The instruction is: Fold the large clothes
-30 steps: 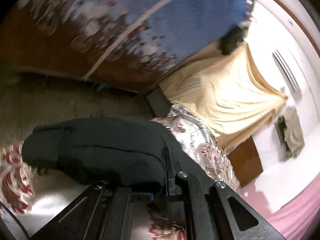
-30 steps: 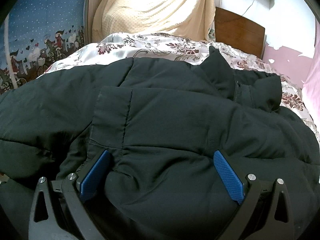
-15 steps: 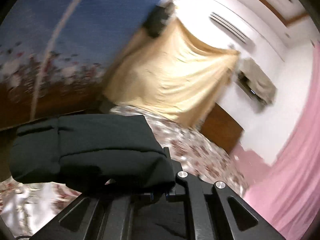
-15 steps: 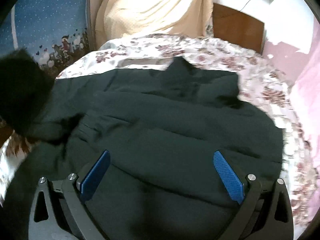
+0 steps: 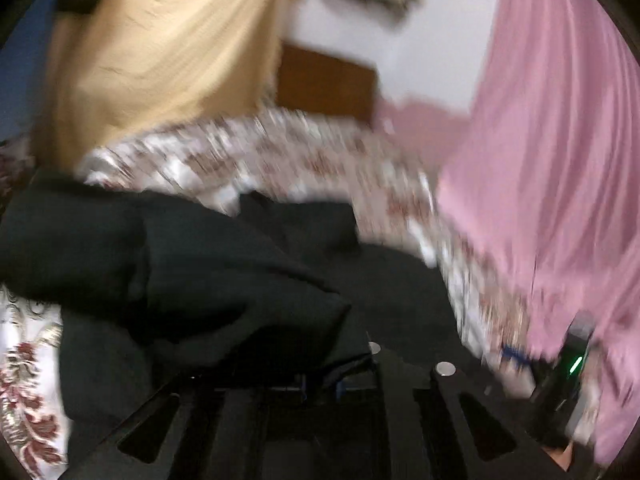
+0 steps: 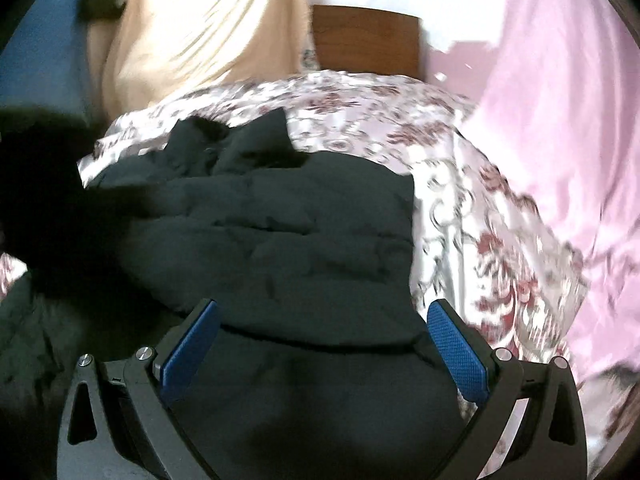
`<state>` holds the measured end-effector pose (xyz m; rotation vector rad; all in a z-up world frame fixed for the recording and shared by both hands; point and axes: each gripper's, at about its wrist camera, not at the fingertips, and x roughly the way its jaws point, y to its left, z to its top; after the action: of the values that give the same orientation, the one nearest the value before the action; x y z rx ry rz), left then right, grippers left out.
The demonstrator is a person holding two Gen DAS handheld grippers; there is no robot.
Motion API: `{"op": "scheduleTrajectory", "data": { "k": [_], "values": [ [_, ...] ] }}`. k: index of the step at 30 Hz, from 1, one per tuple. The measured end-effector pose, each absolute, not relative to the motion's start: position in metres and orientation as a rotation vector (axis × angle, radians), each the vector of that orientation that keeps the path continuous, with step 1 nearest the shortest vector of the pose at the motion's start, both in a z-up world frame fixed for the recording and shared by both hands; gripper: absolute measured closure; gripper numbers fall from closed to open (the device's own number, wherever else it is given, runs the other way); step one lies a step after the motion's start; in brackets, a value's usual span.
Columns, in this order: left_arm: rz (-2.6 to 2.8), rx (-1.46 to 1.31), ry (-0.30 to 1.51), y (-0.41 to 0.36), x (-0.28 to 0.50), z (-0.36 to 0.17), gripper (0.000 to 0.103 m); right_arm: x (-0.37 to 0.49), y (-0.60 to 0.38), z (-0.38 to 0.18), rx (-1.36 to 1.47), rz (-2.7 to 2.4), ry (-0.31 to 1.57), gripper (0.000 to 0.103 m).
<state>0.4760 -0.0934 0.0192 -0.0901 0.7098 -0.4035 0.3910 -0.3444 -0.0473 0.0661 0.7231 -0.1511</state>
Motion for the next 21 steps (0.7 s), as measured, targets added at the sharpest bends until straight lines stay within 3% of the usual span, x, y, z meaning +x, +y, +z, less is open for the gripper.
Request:
{"op": "scheduleTrajectory", "data": {
  "k": [4, 7, 8, 9, 11, 21],
  "values": [
    [-0.432, 0.001, 0.886, -0.121, 0.48, -0.031, 0.088, 0.382, -0.362, -0.06, 0.155, -0.153, 0.673, 0.001],
    [-0.482, 0.044, 0.882, -0.122, 0.461, -0.047, 0.076, 0.377, -0.375, -0.071, 0.225, -0.155, 0.661, 0.001],
    [-0.513, 0.047, 0.88, -0.122, 0.457, -0.047, 0.062, 0.375, -0.376, -0.076, 0.239, -0.154, 0.664, 0.001],
    [-0.572, 0.039, 0.881, -0.122, 0.449, -0.048, 0.034, 0.376, -0.38, -0.08, 0.258, -0.15, 0.673, 0.001],
    [-0.663, 0.002, 0.863, -0.118, 0.433, -0.043, 0.009, 0.379, -0.385, -0.09, 0.294, -0.146, 0.696, 0.001],
    [-0.746, -0.084, 0.818, -0.076, 0.382, -0.007, 0.009, 0.377, -0.388, -0.101, 0.323, -0.131, 0.692, 0.001]
  ]
}}
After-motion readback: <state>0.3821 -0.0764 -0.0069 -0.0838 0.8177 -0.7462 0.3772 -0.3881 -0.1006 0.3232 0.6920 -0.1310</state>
